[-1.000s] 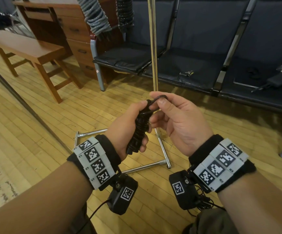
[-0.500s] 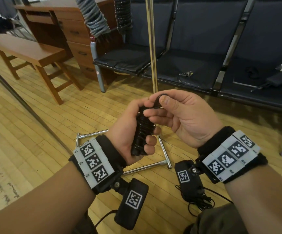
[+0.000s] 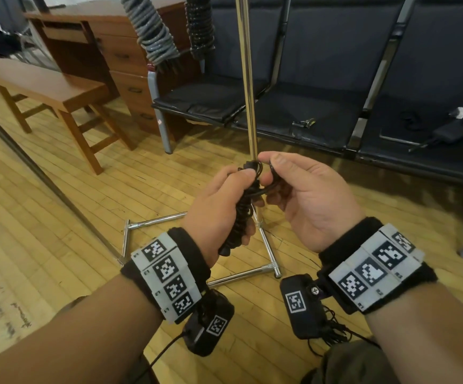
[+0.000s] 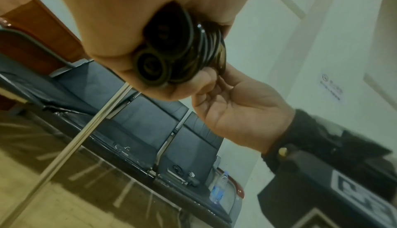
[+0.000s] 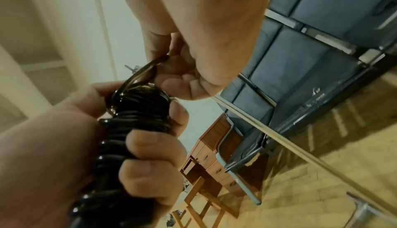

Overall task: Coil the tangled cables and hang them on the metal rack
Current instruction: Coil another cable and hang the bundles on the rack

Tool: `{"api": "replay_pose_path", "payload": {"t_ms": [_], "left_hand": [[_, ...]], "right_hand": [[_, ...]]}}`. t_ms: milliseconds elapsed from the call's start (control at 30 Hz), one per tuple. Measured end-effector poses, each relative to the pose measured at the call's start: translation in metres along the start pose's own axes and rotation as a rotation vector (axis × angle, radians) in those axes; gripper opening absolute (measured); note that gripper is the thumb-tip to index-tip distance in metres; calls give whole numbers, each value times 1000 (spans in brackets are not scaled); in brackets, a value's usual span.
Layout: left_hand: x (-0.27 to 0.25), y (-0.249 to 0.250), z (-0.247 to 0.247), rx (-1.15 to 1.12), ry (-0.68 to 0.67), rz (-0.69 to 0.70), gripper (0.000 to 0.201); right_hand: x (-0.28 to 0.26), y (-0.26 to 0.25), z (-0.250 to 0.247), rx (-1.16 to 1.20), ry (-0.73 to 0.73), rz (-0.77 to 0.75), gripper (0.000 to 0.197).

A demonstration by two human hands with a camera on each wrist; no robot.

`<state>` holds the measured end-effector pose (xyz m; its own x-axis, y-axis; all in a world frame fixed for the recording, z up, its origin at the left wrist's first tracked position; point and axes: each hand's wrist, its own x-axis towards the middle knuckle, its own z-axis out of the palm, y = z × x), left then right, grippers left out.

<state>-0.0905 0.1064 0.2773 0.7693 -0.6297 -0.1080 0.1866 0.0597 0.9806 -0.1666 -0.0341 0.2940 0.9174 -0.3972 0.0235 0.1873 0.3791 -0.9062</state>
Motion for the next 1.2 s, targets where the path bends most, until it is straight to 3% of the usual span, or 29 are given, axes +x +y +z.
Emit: {"api": "replay_pose_path", "payload": {"t_ms": [167, 400, 633, 733, 867, 1033, 1200], "left_hand": [[2, -4, 0, 65, 38, 36, 32], [7, -5, 6, 127, 49, -13, 60], [7, -8, 5, 148, 57, 60, 29], [6, -8, 2, 110, 7, 59, 26], [6, -4, -2, 60, -98, 22, 21], [12, -2, 0, 128, -52, 58, 20], [15, -4, 2, 309, 29, 140, 27]], "right_hand": [[0, 4, 1, -301, 53, -97, 22], [1, 3, 0, -579, 79, -197, 27], [5, 4, 0, -892, 30, -212, 41], [6, 4, -2, -856, 70, -207, 41], [8, 2, -7, -702, 186, -171, 21], [9, 3, -5, -680, 224, -220, 12], [5, 4, -5, -839, 216, -267, 14]]}}
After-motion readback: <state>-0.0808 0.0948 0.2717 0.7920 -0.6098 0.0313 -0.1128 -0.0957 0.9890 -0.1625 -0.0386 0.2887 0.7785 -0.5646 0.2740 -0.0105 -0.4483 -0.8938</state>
